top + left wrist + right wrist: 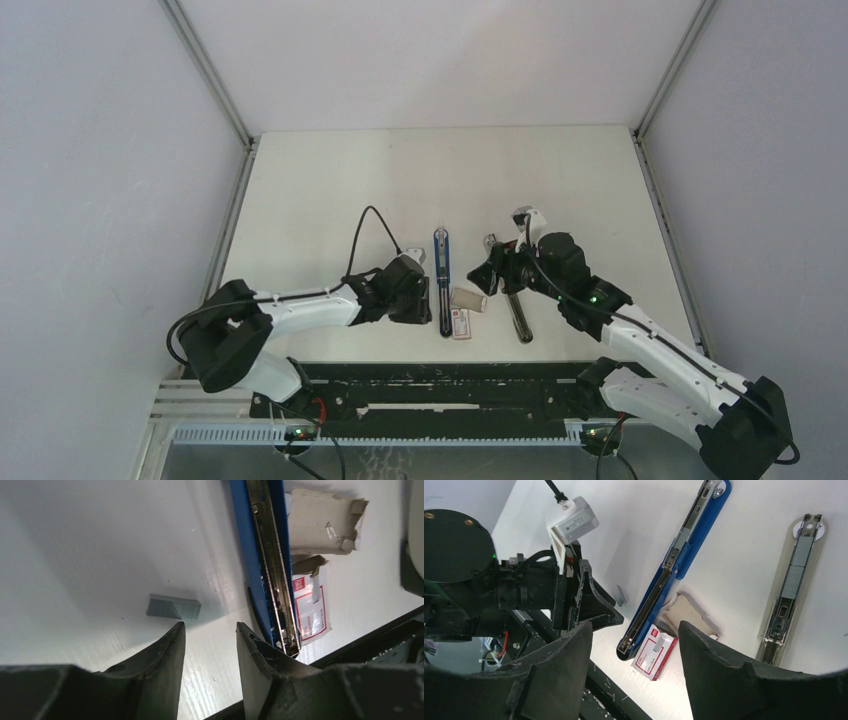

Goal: Load the staples into the stapler

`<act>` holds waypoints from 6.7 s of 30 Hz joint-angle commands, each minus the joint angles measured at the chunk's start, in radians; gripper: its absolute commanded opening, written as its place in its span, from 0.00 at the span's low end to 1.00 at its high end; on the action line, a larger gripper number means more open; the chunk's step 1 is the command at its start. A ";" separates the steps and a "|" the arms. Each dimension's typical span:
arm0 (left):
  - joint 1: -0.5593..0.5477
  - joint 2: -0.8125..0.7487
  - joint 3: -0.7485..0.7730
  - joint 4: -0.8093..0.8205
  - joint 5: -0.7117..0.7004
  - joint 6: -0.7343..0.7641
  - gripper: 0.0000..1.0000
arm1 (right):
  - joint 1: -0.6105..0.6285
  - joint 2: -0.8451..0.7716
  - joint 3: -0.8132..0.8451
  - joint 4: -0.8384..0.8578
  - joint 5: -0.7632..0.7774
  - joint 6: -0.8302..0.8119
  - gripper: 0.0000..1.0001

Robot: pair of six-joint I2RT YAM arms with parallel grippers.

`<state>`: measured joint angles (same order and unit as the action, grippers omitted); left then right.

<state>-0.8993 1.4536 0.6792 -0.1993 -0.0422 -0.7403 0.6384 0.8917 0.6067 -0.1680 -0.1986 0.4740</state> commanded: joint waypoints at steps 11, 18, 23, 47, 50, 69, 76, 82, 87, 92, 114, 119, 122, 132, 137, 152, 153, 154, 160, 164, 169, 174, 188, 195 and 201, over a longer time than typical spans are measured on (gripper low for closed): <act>0.232 -0.370 -0.180 0.188 -0.129 0.190 0.74 | 0.283 0.413 0.262 -0.013 0.277 -0.164 0.53; 0.481 -0.549 -0.319 0.350 -0.170 0.249 0.84 | 0.370 0.709 0.449 -0.057 0.316 -0.257 0.50; 0.529 -0.567 -0.370 0.401 -0.175 0.279 0.86 | 0.396 0.839 0.541 -0.089 0.291 -0.313 0.50; 0.553 -0.563 -0.382 0.417 -0.175 0.288 0.87 | 0.446 1.009 0.622 -0.160 0.275 -0.371 0.30; 0.555 -0.570 -0.383 0.415 -0.177 0.289 0.87 | 0.449 1.014 0.622 -0.169 0.289 -0.373 0.27; 0.562 -0.683 -0.423 0.402 -0.232 0.275 0.89 | 0.298 0.851 0.622 -0.120 0.530 -0.040 0.11; 0.563 -0.673 -0.422 0.407 -0.214 0.268 0.89 | 0.232 0.901 0.660 -0.068 0.598 0.026 0.12; 0.564 -0.676 -0.420 0.405 -0.211 0.268 0.89 | 0.221 0.966 0.713 -0.079 0.643 0.028 0.12; 0.564 -0.677 -0.420 0.403 -0.210 0.269 0.89 | 0.214 0.997 0.730 -0.085 0.666 0.038 0.13; 0.565 -0.677 -0.420 0.404 -0.208 0.268 0.89 | 0.211 1.016 0.737 -0.089 0.681 0.042 0.12; 0.564 -0.666 -0.417 0.406 -0.205 0.268 0.89 | 0.186 1.049 0.737 -0.089 0.699 0.061 0.12; 0.564 -0.664 -0.417 0.407 -0.203 0.268 0.90 | 0.182 1.053 0.737 -0.084 0.700 0.061 0.12; 0.563 -0.664 -0.418 0.407 -0.203 0.268 0.90 | 0.181 1.055 0.737 -0.086 0.700 0.063 0.12; 0.564 -0.661 -0.417 0.408 -0.202 0.268 0.90 | 0.178 1.074 0.737 -0.079 0.685 0.073 0.12; 0.563 -0.658 -0.415 0.410 -0.201 0.268 0.90 | 0.176 1.088 0.746 -0.092 0.686 0.083 0.12; 0.564 -0.655 -0.415 0.412 -0.200 0.270 0.90 | 0.178 0.999 0.749 -0.119 0.664 0.061 0.41; 0.564 -0.655 -0.415 0.410 -0.200 0.271 0.90 | 0.178 0.981 0.747 -0.126 0.656 0.054 0.43; 0.563 -0.655 -0.417 0.410 -0.200 0.272 0.90 | 0.180 0.956 0.744 -0.134 0.646 0.041 0.43; 0.563 -0.659 -0.418 0.420 -0.184 0.280 0.90 | 0.227 0.809 0.622 -0.166 0.591 0.003 0.48; 0.564 -0.651 -0.419 0.429 -0.164 0.282 0.90 | 0.309 0.720 0.504 -0.208 0.600 0.030 0.53; 0.563 -0.636 -0.418 0.439 -0.145 0.282 0.90 | 0.429 0.701 0.439 -0.267 0.630 0.090 0.58; 0.563 -0.634 -0.419 0.447 -0.134 0.290 0.90 | 0.503 0.756 0.433 -0.318 0.675 0.118 0.60; 0.556 -0.609 -0.440 0.554 -0.004 0.362 0.87 | 0.420 0.693 0.300 -0.387 0.755 0.019 0.59; 0.368 -0.484 -0.361 0.678 0.177 0.510 0.85 | 0.182 0.501 0.181 -0.220 0.510 -0.112 0.59; 0.228 -0.237 -0.188 0.810 0.399 0.696 0.85 | -0.037 0.316 0.118 -0.106 0.161 -0.209 0.61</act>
<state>-0.6132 1.1019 0.3286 0.4492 0.1802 -0.2104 0.7116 1.3125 0.7387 -0.4034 0.2192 0.3588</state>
